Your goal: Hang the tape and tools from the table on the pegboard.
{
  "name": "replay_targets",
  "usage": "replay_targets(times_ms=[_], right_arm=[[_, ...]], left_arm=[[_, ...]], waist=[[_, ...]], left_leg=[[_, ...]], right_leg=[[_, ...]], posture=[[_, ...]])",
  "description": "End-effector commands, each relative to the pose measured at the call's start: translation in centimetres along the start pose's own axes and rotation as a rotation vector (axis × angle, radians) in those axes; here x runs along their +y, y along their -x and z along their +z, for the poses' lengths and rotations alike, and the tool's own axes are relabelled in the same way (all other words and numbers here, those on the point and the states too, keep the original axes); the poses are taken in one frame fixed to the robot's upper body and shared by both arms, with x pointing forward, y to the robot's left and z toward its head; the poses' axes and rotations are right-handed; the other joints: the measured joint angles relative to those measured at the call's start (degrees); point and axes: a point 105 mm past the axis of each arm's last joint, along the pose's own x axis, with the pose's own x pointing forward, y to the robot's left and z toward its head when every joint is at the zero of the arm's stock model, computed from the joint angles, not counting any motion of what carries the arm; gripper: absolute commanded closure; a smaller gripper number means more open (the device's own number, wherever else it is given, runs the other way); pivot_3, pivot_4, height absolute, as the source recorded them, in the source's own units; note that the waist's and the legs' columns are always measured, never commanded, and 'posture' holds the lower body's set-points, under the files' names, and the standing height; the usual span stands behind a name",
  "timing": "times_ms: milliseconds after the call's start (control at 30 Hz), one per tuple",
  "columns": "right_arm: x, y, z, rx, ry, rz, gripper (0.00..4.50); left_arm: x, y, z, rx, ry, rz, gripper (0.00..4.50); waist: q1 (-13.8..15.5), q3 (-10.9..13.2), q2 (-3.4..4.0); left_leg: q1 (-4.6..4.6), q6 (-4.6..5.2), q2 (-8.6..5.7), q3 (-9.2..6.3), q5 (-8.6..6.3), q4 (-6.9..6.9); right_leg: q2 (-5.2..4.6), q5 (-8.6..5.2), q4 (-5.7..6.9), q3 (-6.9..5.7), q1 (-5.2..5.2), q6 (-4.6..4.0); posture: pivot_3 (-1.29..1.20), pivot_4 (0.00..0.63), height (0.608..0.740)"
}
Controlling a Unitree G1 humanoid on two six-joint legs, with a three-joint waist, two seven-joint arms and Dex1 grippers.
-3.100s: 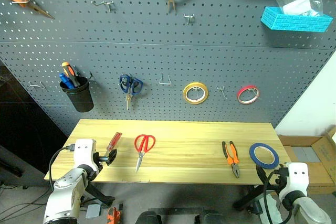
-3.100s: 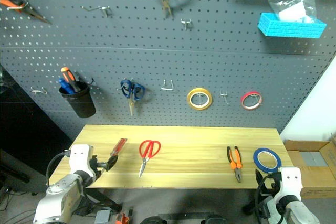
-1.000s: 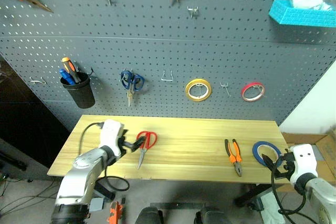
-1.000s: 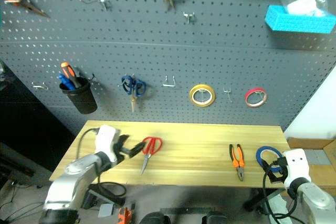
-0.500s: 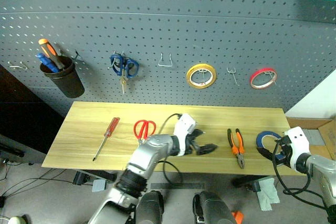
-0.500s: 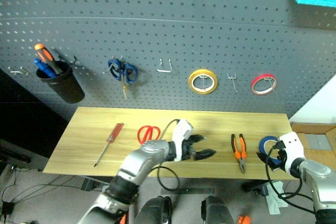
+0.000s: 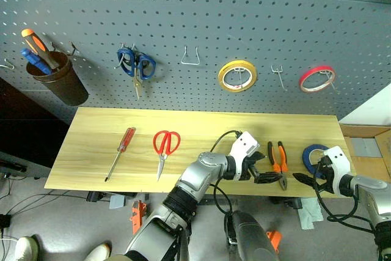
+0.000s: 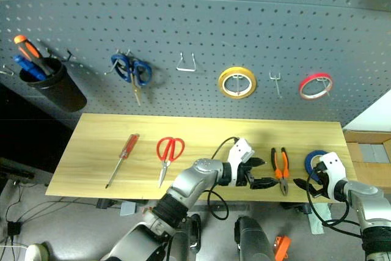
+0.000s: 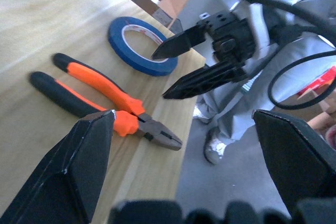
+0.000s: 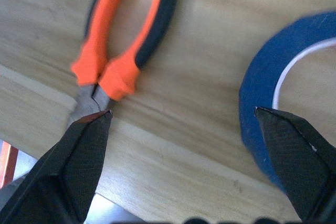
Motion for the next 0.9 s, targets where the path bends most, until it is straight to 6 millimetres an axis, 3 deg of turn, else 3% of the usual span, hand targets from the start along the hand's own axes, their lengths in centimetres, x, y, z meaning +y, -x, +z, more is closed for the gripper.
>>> replay_targets(times_ms=[33,400,900], right_arm=[[-1.3,0.5,0.5,0.003,0.033,-0.025,0.0],[-3.1,1.6,1.6,-0.024,0.035,-0.072,0.0],[-3.7,-0.3,-1.1,0.052,-0.117,-0.053,0.0]], left_arm=[[-1.3,-1.2,1.3,-0.029,-0.041,-0.05,0.01],[-1.5,-1.4,1.2,-0.037,-0.035,-0.057,0.01],[-1.9,-1.8,2.0,-0.045,-0.077,-0.086,0.01]], waist=[[0.0,0.5,-0.01],[0.0,1.1,-0.02],[-0.1,1.4,-0.3]], left_leg=[[-0.03,0.0,-0.01,0.04,0.0,0.0],[-0.5,-0.31,-0.1,0.12,0.19,-0.02],[-0.48,-0.33,-0.11,0.13,0.2,-0.01]], right_leg=[[-0.01,0.01,0.01,0.04,-0.05,0.03],[-0.12,0.05,0.19,0.07,-0.66,0.15],[-0.16,0.1,0.16,0.09,-0.65,0.3]], posture=[[0.04,0.386,0.74],[0.01,0.396,0.74],[0.03,0.392,0.74]])
